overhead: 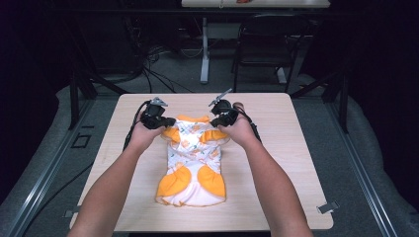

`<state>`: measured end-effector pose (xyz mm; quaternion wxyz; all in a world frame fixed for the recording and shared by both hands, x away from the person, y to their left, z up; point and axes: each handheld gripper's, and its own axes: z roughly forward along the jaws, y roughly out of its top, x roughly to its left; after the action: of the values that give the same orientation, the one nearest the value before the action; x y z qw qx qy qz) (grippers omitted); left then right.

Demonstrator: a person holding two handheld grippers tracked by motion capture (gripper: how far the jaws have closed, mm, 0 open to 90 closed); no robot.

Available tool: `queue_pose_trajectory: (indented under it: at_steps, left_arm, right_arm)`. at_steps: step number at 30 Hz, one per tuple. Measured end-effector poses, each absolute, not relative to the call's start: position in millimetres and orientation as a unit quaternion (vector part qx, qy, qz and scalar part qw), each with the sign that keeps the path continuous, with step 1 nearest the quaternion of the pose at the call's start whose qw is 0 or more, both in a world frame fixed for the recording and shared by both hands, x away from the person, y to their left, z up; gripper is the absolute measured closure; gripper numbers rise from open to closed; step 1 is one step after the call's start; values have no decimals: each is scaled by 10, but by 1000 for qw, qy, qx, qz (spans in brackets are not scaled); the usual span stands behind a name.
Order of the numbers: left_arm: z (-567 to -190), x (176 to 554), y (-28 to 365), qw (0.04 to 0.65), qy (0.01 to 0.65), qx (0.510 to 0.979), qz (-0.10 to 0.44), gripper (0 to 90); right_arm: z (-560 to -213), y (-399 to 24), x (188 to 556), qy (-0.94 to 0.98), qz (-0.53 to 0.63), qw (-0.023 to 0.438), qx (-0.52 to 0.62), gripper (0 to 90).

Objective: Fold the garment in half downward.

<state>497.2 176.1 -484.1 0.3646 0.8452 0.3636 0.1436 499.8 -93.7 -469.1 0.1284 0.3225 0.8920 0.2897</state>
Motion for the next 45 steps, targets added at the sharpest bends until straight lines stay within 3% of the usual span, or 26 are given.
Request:
queue_pose_trajectory:
  at_steps: [15,45]
  left_arm:
    - [-4561,4929,1759,393,347,836,165,892]
    - [-4477,4586,1905,403,310,845,165,895]
  right_arm:
    - [-4448,-1018,4926,881,312,171,312,870]
    - [-4292,-930,4572,907,296,187,235,870]
